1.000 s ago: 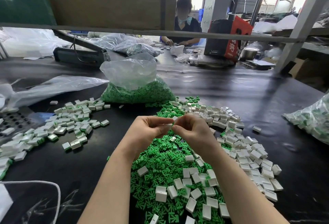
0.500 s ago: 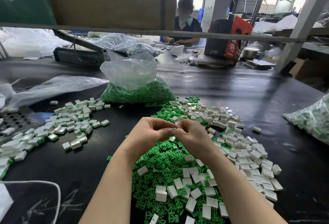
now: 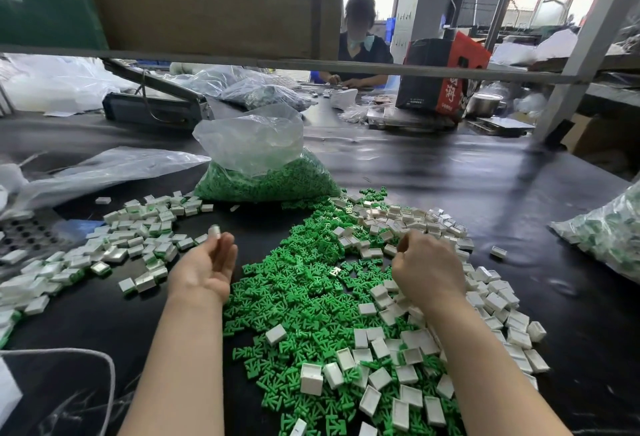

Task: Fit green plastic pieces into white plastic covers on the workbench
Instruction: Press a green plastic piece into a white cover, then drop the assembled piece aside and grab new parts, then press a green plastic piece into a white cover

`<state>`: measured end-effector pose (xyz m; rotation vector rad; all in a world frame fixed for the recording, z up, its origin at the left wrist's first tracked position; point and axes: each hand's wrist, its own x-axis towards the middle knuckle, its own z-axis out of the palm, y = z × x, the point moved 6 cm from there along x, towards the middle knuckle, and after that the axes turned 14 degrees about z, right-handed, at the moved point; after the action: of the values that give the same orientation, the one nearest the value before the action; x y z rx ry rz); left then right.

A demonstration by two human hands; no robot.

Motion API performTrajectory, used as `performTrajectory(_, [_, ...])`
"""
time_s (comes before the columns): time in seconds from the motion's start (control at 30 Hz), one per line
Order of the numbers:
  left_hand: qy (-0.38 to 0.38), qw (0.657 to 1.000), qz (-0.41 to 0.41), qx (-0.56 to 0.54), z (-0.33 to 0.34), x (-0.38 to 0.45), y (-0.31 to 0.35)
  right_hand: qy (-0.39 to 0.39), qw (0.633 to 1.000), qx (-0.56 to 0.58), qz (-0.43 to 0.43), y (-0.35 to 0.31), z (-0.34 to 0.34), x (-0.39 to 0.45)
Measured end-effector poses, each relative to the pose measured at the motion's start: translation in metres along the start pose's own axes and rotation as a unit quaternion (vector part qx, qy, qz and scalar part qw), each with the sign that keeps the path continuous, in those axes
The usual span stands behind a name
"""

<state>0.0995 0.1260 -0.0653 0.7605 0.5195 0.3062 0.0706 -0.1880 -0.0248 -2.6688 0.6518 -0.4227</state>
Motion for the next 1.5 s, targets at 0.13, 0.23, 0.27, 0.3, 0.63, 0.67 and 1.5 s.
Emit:
performTrajectory(0.13, [0.038, 0.996, 0.0, -0.076, -0.009, 0.009, 0.008, -0.012, 0.992, -0.124, 0.025, 0.01, 0.003, 0.002])
performTrajectory(0.23, [0.044, 0.992, 0.019, -0.116, -0.012, 0.01, 0.012, -0.03, 0.987, -0.151, 0.036, 0.013, 0.005, 0.003])
performTrajectory(0.27, [0.046, 0.99, 0.029, -0.13, -0.012, 0.01, 0.014, -0.038, 0.986, -0.156, 0.038, 0.014, 0.006, 0.003])
performTrajectory(0.3, [0.048, 0.988, 0.039, -0.142, -0.013, 0.009, 0.015, -0.046, 0.986, -0.158, 0.038, 0.014, 0.007, 0.003])
performTrajectory(0.63, [-0.076, 0.996, 0.038, 0.022, 0.022, -0.019, 0.004, -0.041, 0.995, -0.079, 0.049, 0.013, 0.006, 0.006])
performTrajectory(0.67, [-0.103, 0.992, 0.044, 0.055, 0.029, -0.024, 0.001, -0.039, 0.996, -0.07, 0.049, 0.013, 0.006, 0.006])
performTrajectory(1.5, [-0.375, 0.907, 0.074, 0.177, 0.075, -0.068, -0.039, -0.128, 0.973, 0.095, -0.17, -0.054, 0.021, -0.033])
